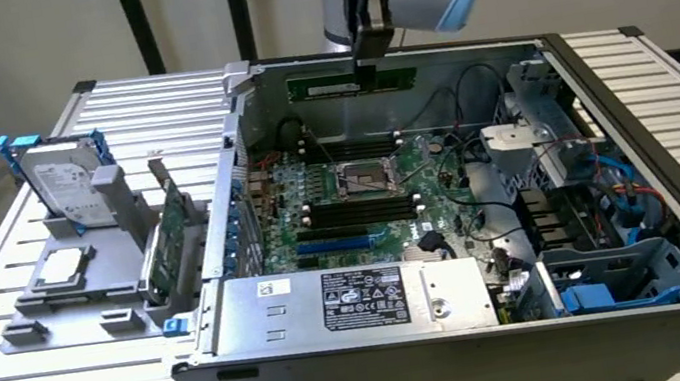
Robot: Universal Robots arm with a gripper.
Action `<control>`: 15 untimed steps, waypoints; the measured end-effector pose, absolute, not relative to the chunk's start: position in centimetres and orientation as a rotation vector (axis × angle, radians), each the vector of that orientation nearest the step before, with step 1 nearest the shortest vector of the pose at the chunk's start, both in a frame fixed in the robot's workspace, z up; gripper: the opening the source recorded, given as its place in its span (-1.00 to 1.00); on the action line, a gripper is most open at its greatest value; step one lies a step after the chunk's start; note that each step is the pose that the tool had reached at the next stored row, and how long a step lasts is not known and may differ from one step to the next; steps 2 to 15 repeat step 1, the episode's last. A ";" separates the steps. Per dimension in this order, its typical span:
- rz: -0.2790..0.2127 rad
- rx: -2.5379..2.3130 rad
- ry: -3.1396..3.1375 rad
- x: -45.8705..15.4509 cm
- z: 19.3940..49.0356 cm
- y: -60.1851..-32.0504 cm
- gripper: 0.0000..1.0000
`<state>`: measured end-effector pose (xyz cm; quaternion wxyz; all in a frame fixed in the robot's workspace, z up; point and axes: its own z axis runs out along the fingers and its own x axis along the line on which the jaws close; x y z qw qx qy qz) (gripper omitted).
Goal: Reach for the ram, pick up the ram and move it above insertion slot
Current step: 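Pick up the ram and move it above insertion slot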
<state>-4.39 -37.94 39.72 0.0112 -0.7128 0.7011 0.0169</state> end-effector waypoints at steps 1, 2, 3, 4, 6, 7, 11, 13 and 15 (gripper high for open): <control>0.053 -2.223 2.187 -4.4 39.7 -37.9 -0.74; 0.053 -2.223 2.187 -4.4 39.7 -37.9 -0.74; 0.053 -2.223 2.187 -4.4 39.7 -37.9 -0.74; 0.053 -2.223 2.187 -4.4 39.7 -37.9 -0.74; 0.053 -2.223 2.187 -4.4 39.7 -37.9 -0.74; 0.053 -2.223 2.187 -4.4 39.7 -37.9 -0.74; 0.053 -2.223 2.187 -4.4 39.7 -37.9 -0.74; 0.053 -2.223 2.187 -4.4 39.7 -37.9 -0.74; 0.053 -2.223 2.187 -4.4 39.7 -37.9 -0.74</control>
